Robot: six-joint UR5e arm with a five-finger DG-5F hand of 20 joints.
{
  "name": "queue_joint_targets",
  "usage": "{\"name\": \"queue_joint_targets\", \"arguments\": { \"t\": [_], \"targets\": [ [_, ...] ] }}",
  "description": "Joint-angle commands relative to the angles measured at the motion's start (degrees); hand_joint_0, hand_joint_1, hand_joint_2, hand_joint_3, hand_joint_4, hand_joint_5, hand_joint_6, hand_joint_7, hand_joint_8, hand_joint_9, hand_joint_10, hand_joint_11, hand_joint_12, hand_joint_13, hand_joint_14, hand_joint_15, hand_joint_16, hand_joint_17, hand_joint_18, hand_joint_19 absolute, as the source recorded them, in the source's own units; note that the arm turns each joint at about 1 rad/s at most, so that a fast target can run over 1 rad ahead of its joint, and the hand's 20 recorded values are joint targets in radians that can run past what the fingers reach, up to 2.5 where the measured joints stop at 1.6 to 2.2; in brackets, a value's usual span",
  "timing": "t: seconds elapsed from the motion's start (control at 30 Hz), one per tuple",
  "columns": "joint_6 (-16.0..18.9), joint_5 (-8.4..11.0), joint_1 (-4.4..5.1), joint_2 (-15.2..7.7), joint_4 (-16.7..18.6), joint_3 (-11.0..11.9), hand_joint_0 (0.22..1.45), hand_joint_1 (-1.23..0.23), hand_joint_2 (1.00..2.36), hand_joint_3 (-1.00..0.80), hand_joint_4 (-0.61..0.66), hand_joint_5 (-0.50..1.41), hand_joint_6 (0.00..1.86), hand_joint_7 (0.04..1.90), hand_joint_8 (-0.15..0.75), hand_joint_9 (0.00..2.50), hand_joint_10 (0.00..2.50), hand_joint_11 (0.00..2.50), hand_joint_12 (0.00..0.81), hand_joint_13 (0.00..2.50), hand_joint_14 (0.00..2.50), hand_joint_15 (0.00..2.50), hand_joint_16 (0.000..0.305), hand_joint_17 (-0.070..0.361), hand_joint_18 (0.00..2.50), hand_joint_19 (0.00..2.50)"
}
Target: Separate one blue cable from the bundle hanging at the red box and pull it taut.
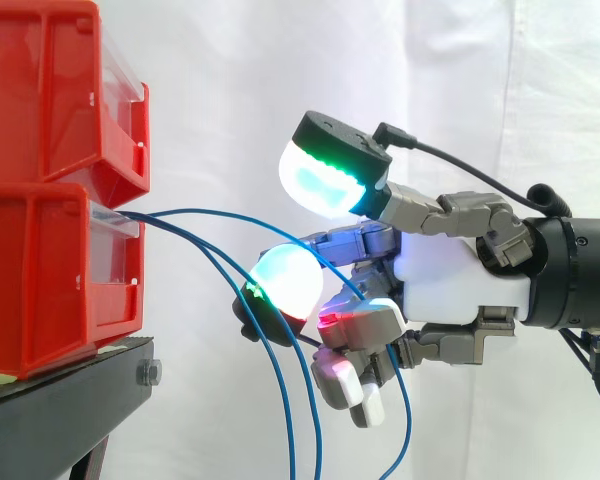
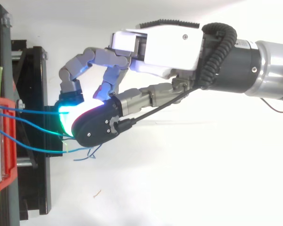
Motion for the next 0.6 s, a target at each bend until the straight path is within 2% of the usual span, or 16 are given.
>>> {"name": "queue_joint_targets", "arguments": {
  "t": [0.0, 0.07, 0.17, 0.43, 0.53, 0.57],
  "targets": [
    [0.66, -0.10, -0.27, 0.00, 0.06, 0.01, 0.48, -0.37, 1.00, -0.50, 0.15, -0.13, 0.82, 1.05, 0.389, 1.29, 0.01, 1.40, 0.414, 1.18, 0.02, 0.83, 0.052, 0.117, 1.13, 0.63],
    [1.45, -0.19, -0.71, 0.00, 0.32, 0.01, 0.48, -0.37, 1.00, -0.50, 0.15, -0.13, 0.82, 1.05, 0.387, 1.31, 0.01, 1.43, 0.416, 1.22, 0.02, 0.88, 0.052, 0.117, 1.13, 0.63],
    [2.33, -0.01, -0.88, 0.00, 0.15, 0.01, 0.51, -0.40, 1.00, -0.50, 0.15, -0.13, 0.82, 1.07, 0.365, 1.33, 0.01, 1.51, 0.402, 1.27, 0.02, 1.01, 0.050, 0.113, 1.12, 0.67],
    [2.60, -0.10, -0.88, 0.00, 0.24, -0.08, 0.53, -0.44, 1.00, -0.50, 0.15, -0.13, 0.80, 1.08, 0.350, 1.33, 0.00, 1.61, 0.383, 1.32, 0.02, 1.22, 0.049, 0.110, 1.12, 0.70],
    [2.42, 0.34, -0.88, 0.00, 0.24, -0.08, 0.53, -0.45, 1.00, -0.50, 0.15, -0.13, 0.80, 1.08, 0.345, 1.32, 0.00, 1.65, 0.374, 1.35, 0.01, 1.35, 0.049, 0.110, 1.12, 0.72],
    [2.42, 1.04, -0.97, -0.44, 0.15, -0.08, 0.53, -0.46, 1.00, -0.50, 0.15, -0.13, 0.80, 1.07, 0.346, 1.33, 0.00, 1.66, 0.379, 1.36, 0.01, 1.38, 0.049, 0.111, 1.12, 0.73]
  ]
}}
